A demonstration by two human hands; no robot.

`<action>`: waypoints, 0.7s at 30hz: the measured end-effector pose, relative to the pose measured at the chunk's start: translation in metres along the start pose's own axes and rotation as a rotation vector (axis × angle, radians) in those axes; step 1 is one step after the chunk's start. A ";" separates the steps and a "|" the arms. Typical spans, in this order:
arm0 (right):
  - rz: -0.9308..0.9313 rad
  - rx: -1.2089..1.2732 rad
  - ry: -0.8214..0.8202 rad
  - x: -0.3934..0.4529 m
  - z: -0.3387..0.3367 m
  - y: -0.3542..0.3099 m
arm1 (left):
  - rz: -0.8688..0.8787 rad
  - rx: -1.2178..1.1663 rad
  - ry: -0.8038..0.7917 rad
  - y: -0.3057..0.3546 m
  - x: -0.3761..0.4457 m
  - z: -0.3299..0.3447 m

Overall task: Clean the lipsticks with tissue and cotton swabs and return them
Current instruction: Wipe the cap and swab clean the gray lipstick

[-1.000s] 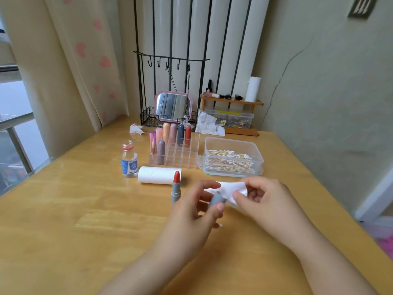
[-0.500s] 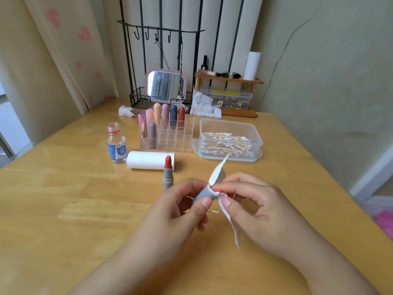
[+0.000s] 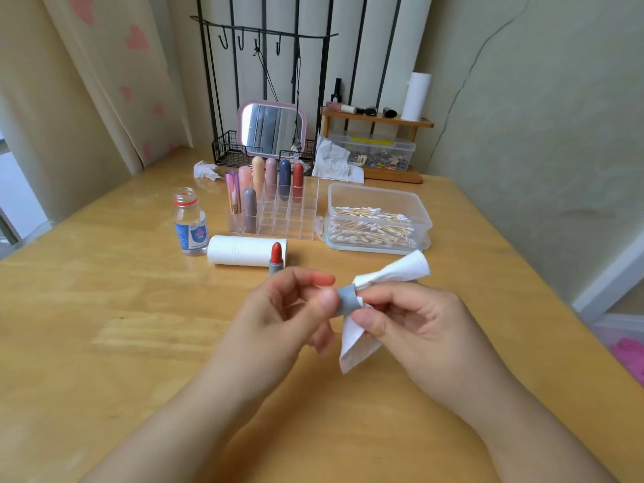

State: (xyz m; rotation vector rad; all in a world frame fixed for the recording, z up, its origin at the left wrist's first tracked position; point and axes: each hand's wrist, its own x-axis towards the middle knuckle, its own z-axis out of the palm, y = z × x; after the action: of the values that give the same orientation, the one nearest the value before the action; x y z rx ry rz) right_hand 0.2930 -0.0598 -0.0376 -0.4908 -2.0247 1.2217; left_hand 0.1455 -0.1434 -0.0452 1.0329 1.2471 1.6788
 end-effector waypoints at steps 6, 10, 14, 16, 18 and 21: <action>-0.211 -0.337 0.102 0.000 0.005 0.004 | -0.034 -0.078 -0.064 0.002 0.000 -0.001; -0.008 -0.012 0.005 0.000 0.012 0.002 | 0.082 -0.098 -0.015 -0.002 -0.002 -0.002; 0.082 0.216 -0.051 0.000 0.012 0.000 | 0.173 -0.037 -0.048 -0.005 -0.002 -0.003; 0.062 0.226 -0.039 0.000 0.012 -0.004 | 0.154 -0.053 -0.064 -0.007 -0.001 -0.004; -0.015 0.148 -0.004 0.000 0.011 -0.006 | 0.106 -0.050 -0.057 -0.006 0.000 -0.002; -0.077 -0.120 0.118 -0.001 0.011 -0.001 | -0.019 -0.097 -0.052 -0.006 0.001 -0.002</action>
State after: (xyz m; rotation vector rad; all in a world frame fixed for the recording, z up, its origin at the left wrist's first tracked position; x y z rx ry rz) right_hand 0.2850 -0.0675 -0.0406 -0.5250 -2.0048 1.0057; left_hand 0.1442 -0.1417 -0.0507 0.9963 1.1280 1.6706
